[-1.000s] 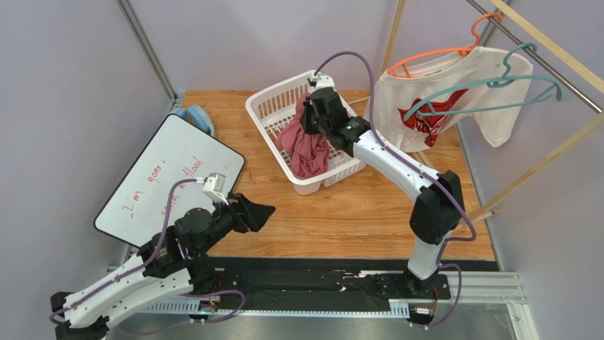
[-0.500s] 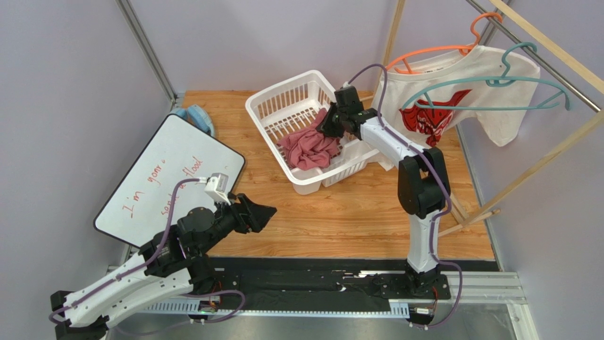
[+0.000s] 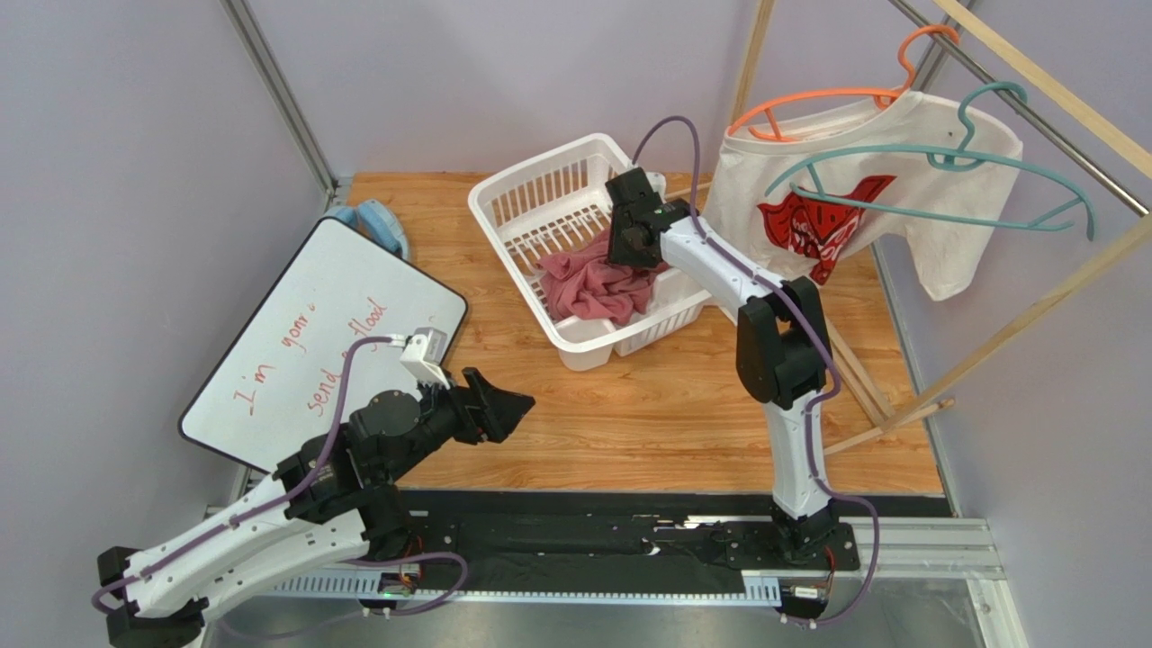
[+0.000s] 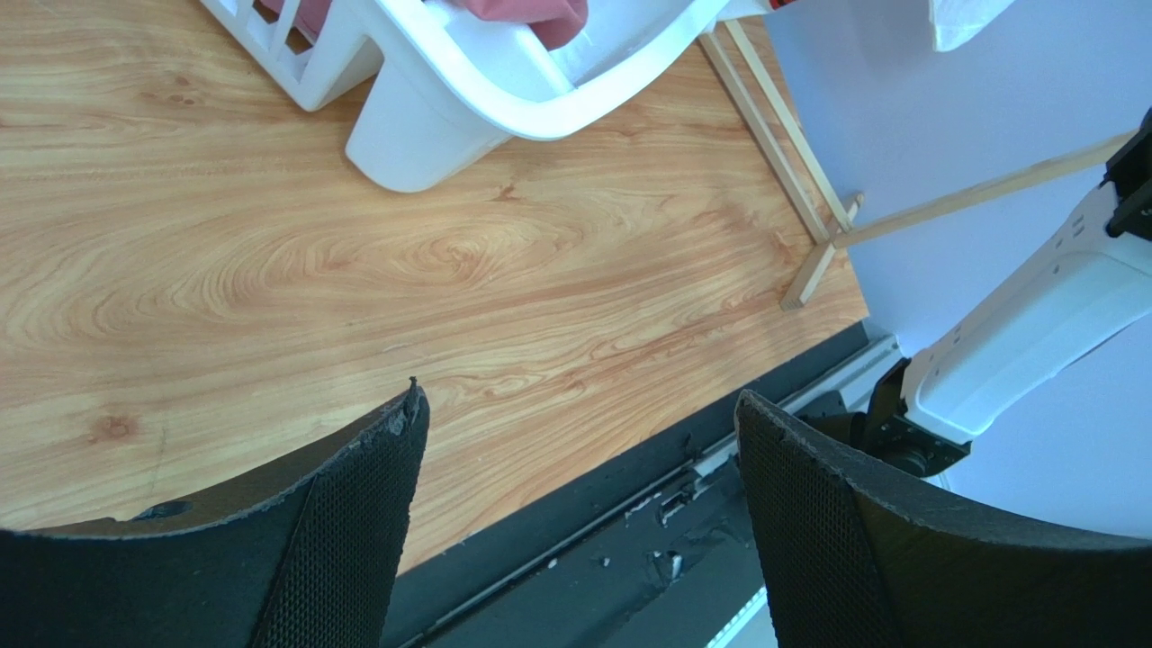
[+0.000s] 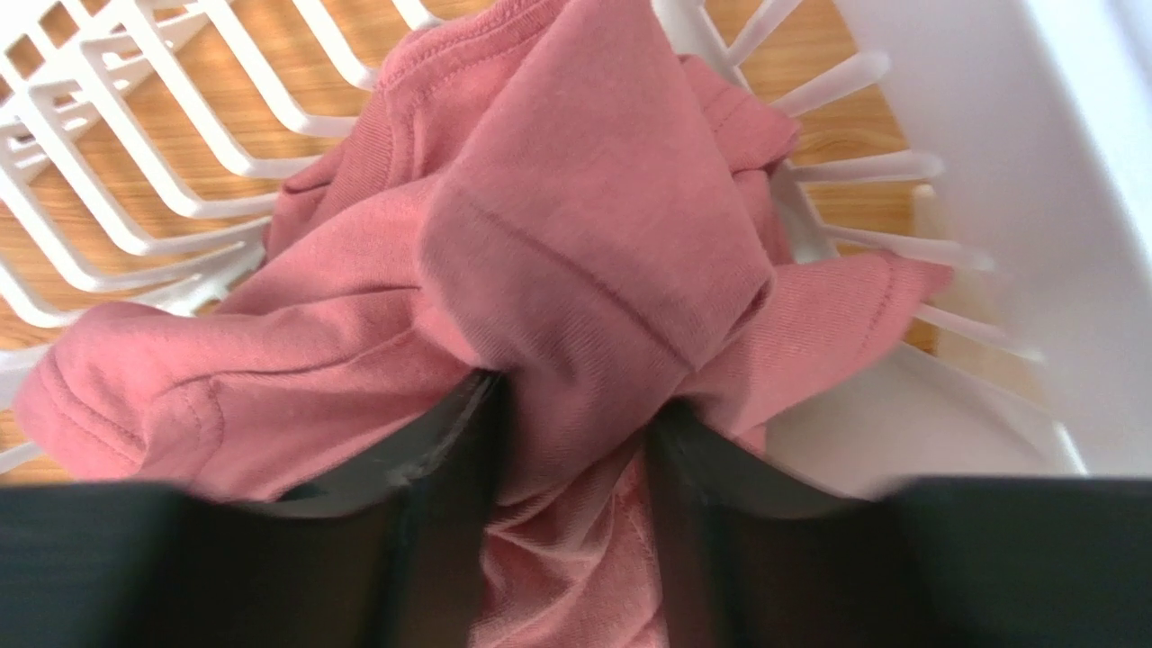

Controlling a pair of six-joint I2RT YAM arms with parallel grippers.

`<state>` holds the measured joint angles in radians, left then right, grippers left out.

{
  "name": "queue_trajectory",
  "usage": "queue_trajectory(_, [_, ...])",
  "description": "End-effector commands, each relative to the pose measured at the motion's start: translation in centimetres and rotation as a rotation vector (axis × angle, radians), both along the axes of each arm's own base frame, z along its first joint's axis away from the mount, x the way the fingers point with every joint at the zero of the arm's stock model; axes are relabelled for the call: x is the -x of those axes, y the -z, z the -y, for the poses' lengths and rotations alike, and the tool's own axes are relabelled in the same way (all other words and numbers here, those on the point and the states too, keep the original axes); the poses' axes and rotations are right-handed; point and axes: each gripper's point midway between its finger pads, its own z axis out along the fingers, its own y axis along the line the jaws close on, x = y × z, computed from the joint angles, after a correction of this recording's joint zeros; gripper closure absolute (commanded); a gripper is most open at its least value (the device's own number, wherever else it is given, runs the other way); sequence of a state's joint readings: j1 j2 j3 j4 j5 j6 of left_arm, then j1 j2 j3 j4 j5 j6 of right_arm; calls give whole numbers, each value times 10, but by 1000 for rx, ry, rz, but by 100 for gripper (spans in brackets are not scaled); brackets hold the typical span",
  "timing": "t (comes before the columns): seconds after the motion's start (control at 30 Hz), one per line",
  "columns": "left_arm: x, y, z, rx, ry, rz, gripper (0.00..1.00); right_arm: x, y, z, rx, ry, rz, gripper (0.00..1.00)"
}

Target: Remove the t-shirt from the hanger

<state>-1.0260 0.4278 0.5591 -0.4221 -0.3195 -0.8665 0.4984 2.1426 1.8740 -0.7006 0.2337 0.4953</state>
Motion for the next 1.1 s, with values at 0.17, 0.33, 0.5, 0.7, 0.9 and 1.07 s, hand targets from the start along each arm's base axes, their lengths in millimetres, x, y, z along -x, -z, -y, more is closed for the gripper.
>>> queue_trajectory(0.17, [-3, -8, 10, 21, 21, 17, 12, 20, -60, -1, 280, -74, 136, 27])
queue_trajectory(0.33, [-1, -3, 17, 17, 44, -3, 12, 45, -93, -2, 383, -62, 197, 0])
queue_trajectory(0.5, [-2, -2, 17, 19, 42, -1, 12, 84, -131, 2, 390, -70, 261, 0])
queue_trajectory(0.7, [-2, 5, 21, 19, 49, -6, 12, 156, -114, -16, 222, -237, 206, 0])
queue_trajectory(0.9, [-2, 27, 31, 12, 71, -43, 11, 254, -114, -59, -315, -472, 221, 0])
queue_trajectory(1.07, [1, 55, 35, 36, 76, -79, 11, 302, -96, -39, -662, -482, 392, 0])
